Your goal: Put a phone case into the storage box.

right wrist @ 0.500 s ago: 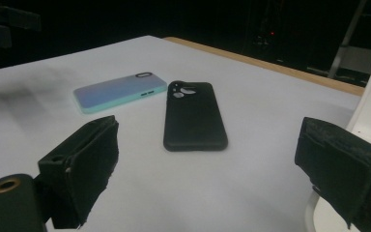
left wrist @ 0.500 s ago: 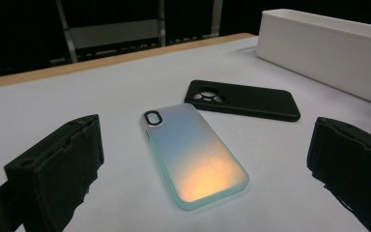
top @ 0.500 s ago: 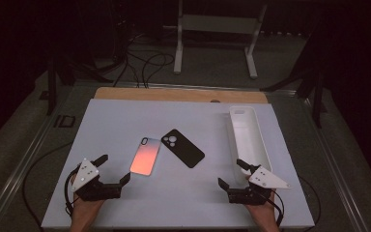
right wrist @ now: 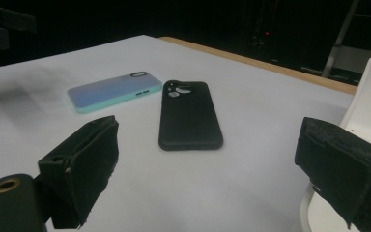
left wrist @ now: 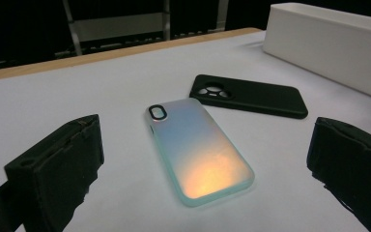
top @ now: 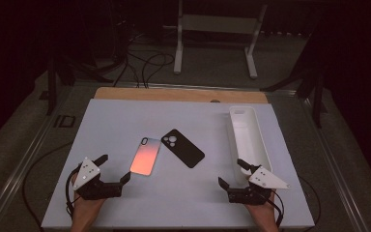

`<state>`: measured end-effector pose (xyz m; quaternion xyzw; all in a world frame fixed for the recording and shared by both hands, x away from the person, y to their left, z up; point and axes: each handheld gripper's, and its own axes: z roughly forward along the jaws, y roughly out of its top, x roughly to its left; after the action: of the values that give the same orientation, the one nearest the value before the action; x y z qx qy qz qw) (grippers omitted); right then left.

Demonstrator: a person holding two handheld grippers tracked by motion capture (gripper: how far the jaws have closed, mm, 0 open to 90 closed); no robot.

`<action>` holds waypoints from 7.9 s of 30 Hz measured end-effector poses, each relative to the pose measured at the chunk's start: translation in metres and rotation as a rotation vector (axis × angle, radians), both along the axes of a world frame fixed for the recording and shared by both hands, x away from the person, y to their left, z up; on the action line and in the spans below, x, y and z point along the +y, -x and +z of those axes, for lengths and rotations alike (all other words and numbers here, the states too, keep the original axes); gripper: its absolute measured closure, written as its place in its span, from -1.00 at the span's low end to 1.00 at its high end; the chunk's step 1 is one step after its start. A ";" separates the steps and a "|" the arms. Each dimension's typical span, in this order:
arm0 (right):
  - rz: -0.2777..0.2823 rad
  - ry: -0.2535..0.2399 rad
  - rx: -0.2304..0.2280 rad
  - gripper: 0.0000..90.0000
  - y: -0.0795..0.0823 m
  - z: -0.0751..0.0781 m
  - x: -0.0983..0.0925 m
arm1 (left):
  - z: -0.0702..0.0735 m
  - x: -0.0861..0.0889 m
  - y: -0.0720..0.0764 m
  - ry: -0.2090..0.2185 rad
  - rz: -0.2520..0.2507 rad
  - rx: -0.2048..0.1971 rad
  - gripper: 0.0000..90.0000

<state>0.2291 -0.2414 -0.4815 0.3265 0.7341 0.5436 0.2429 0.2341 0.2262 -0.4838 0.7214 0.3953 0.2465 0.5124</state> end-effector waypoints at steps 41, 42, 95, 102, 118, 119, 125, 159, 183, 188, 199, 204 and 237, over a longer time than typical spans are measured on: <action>-0.028 -0.021 0.006 -0.82 -0.008 0.003 -0.005 | 0.012 -0.044 -0.041 -0.024 -0.048 0.080 -0.53; -0.027 -0.020 0.006 -0.82 -0.008 0.003 -0.005 | 0.012 -0.045 -0.042 -0.024 -0.048 0.080 -0.47; -0.029 -0.017 0.007 -0.82 -0.007 0.001 -0.006 | -0.032 -0.064 -0.053 -0.183 0.013 0.295 0.99; -0.020 -0.008 0.004 -0.82 -0.010 0.002 -0.007 | -0.003 -0.030 -0.032 -0.030 -0.002 0.102 0.67; -0.009 0.032 -0.010 -0.82 -0.008 0.003 -0.009 | 0.009 0.003 0.005 -0.018 0.016 0.020 -1.00; -0.007 0.036 -0.011 -0.82 -0.007 0.003 -0.008 | 0.009 0.003 0.005 -0.018 0.016 0.020 -1.00; -0.008 0.039 -0.019 -0.82 -0.005 0.002 -0.007 | 0.006 0.004 0.004 -0.044 0.037 0.021 -1.00; -0.027 0.022 -0.008 -0.82 -0.007 0.003 -0.009 | -0.007 -0.036 -0.086 -0.327 0.058 0.383 -1.00; -0.018 0.027 -0.008 -0.82 -0.008 0.002 -0.007 | -0.031 -0.053 -0.110 -0.407 0.059 0.506 -0.90; -0.020 0.027 -0.007 -0.82 -0.008 0.002 -0.008 | -0.034 -0.053 -0.113 -0.405 0.061 0.522 -0.90; -0.013 0.035 -0.005 -0.82 -0.008 0.001 -0.004 | -0.034 -0.051 -0.116 -0.391 0.060 0.563 -0.89; -0.008 0.037 -0.004 -0.82 -0.008 0.001 -0.003 | -0.031 -0.049 -0.115 -0.390 0.055 0.563 -0.63; 0.027 0.037 0.026 -0.82 -0.024 0.018 0.009 | 0.008 -0.051 -0.088 -0.310 0.093 0.330 -0.62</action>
<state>0.2528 -0.2327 -0.4633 0.3191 0.7515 0.5287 0.2319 0.3220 0.1749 -0.4754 0.8031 0.4639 0.2061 0.3119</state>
